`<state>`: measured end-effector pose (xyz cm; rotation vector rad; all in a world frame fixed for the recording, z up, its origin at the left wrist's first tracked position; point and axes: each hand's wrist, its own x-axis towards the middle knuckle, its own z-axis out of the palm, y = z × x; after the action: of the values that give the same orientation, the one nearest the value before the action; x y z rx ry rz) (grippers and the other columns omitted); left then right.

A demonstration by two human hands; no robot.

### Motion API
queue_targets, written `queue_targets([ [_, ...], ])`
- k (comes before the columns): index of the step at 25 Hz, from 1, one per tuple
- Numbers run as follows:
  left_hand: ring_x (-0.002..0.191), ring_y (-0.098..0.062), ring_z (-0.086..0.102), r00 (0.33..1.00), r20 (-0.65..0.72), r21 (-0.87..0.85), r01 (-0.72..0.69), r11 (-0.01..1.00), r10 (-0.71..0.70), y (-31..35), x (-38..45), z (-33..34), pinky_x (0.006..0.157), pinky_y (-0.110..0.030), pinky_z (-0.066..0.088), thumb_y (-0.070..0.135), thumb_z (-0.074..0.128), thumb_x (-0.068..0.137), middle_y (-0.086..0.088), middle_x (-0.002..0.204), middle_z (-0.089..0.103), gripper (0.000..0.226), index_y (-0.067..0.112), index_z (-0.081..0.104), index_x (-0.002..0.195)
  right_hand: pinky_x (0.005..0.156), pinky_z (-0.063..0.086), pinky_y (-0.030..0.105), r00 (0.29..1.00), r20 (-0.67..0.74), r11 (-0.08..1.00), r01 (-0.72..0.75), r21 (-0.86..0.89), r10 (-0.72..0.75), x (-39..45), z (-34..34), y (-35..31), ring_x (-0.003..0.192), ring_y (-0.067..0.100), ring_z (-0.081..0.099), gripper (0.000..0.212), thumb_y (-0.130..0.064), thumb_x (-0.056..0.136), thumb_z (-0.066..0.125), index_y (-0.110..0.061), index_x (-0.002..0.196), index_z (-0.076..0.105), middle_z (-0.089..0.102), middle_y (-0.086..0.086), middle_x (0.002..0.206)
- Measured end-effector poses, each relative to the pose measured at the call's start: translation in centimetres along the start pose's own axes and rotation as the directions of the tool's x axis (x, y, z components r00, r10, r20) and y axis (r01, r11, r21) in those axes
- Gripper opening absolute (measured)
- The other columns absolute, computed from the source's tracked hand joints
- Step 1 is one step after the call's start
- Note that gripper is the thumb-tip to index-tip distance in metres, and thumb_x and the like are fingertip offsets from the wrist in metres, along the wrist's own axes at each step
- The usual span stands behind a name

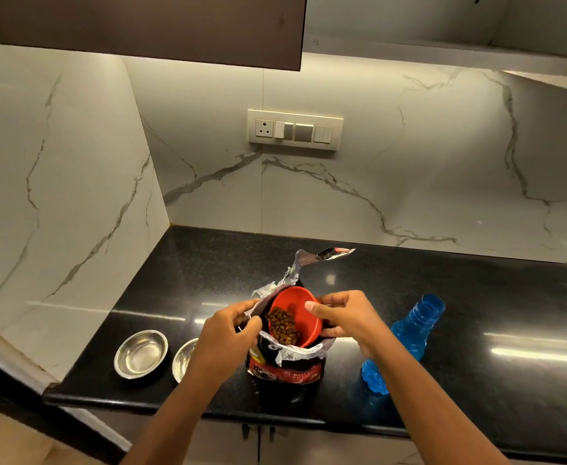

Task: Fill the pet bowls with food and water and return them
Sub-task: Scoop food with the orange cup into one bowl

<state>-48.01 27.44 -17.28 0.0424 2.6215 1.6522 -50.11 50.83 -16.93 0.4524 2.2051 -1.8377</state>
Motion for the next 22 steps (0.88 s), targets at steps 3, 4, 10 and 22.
queue_targets([
  [3, 0.057, -0.001, 0.058, 0.994, -0.112, 0.05, 0.013, 0.999, -0.007, 0.1, 0.1, -0.1, 0.061, -0.02, 0.043, 0.038, 0.065, 0.089, 0.006, 0.064, 0.062, 0.028, 0.031, 0.07, 0.116, 0.071, 0.066, 0.037, 0.989, 0.133, 0.984, -0.088, 0.154, 0.067, -0.1, -1.3, -0.6, 0.092, 0.034, 0.077, 0.042, -0.02, 0.083, 0.081, 0.004, 0.115, 0.07, 0.078, 0.02, 0.099],
  [4, 0.059, 0.0, 0.059, 0.991, -0.135, 0.054, 0.016, 0.998, -0.009, 0.3, 0.1, -0.1, 0.061, -0.02, 0.043, 0.042, 0.065, 0.088, 0.006, 0.068, 0.063, 0.028, 0.033, 0.07, 0.114, 0.072, 0.066, 0.039, 0.981, 0.176, 0.973, -0.117, 0.199, 0.082, -0.2, -1.7, -0.7, 0.094, 0.037, 0.077, 0.044, -0.021, 0.081, 0.081, 0.005, 0.115, 0.069, 0.078, 0.022, 0.1],
  [10, 0.084, -0.012, 0.067, 0.954, -0.299, 0.014, 0.042, 0.999, -0.036, 1.6, -0.8, 0.1, 0.071, -0.025, 0.051, 0.059, 0.052, 0.083, 0.005, 0.087, 0.07, 0.026, 0.041, 0.064, 0.096, 0.07, 0.066, 0.04, 0.95, 0.3, 0.894, -0.21, 0.395, 0.09, -0.3, -3.9, -1.3, 0.089, 0.037, 0.076, 0.04, -0.016, 0.085, 0.075, 0.007, 0.116, 0.066, 0.074, 0.029, 0.107],
  [22, 0.092, -0.006, 0.066, 0.899, -0.435, 0.028, 0.072, 0.997, -0.053, 1.2, -2.5, -1.4, 0.075, -0.02, 0.052, 0.039, 0.064, 0.089, 0.006, 0.1, 0.07, 0.029, 0.026, 0.066, 0.115, 0.074, 0.066, 0.041, 0.922, 0.383, 0.927, -0.09, 0.364, -0.061, -0.1, -2.9, -5.1, 0.091, 0.038, 0.074, 0.029, -0.015, 0.088, 0.074, 0.005, 0.109, 0.07, 0.075, 0.027, 0.106],
])
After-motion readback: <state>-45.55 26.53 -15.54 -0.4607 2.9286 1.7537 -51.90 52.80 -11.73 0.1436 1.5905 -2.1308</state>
